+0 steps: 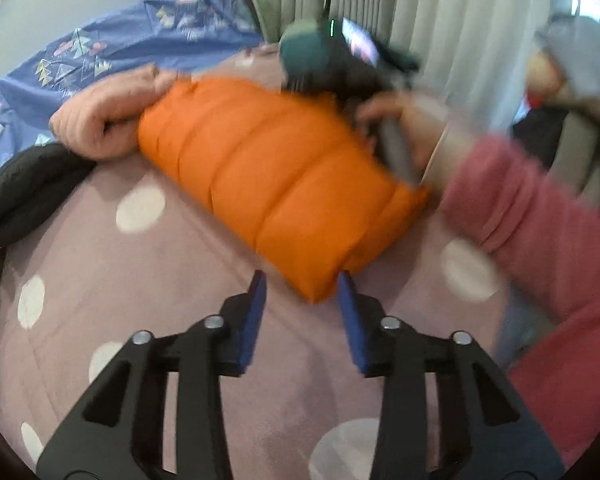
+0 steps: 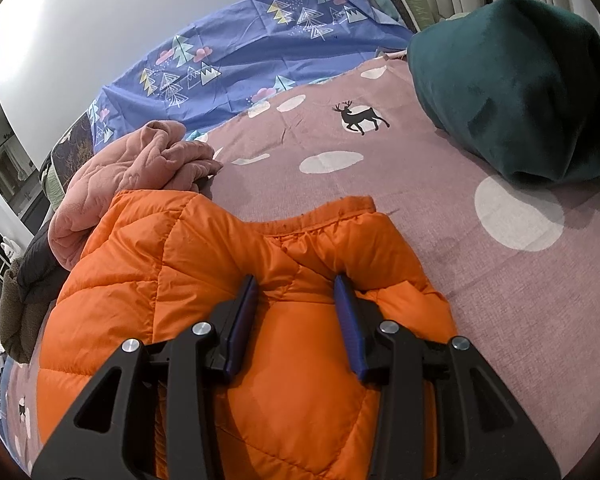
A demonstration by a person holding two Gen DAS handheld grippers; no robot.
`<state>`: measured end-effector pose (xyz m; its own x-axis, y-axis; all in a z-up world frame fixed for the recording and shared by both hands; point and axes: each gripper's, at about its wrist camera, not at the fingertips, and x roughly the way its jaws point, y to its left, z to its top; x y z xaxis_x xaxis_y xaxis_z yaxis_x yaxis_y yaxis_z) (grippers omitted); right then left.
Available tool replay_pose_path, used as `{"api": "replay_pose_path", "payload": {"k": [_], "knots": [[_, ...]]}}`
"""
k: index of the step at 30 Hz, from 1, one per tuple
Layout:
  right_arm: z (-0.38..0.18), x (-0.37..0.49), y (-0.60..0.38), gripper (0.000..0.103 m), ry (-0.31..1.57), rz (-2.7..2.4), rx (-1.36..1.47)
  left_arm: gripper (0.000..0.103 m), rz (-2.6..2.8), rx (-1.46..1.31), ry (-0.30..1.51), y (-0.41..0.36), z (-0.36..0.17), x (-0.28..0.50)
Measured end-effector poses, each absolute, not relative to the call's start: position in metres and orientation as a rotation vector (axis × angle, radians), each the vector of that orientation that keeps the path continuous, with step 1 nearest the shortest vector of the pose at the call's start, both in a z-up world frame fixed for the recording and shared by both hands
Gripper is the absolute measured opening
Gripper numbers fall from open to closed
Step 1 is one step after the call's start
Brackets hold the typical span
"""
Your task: Fold large clothes
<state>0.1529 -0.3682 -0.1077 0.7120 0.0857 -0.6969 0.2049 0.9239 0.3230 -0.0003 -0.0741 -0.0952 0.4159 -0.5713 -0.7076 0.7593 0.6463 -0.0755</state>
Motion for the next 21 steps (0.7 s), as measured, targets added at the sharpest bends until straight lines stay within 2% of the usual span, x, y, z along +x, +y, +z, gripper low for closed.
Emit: {"api": "replay_pose_path", "payload": {"k": [4, 8, 10, 12, 15, 21], "knots": [[-0.108, 0.152, -0.368, 0.042, 0.780, -0.067, 0.397, 0.036, -0.788, 0.187, 0.661, -0.087, -0.068, 0.032], [-0.108, 0.153, -0.369, 0.042, 0.780, -0.065, 0.401, 0.036, -0.756, 0.090, 0.672, -0.127, -0.070, 0.089], [-0.107, 0.152, -0.369, 0.042, 0.778, -0.062, 0.407, 0.037, -0.782, 0.061, 0.716, -0.145, -0.077, 0.114], [-0.107, 0.152, -0.373, 0.042, 0.776, -0.053, 0.425, 0.039, -0.722, 0.150, 0.763, -0.168, -0.106, 0.136], [-0.108, 0.153, -0.378, 0.042, 0.774, -0.026, 0.467, 0.040, -0.743, 0.265, 0.689, -0.176, -0.137, 0.135], [-0.106, 0.153, -0.375, 0.042, 0.771, -0.030, 0.452, 0.039, -0.731, 0.253, 0.709, -0.176, -0.139, 0.133]]}}
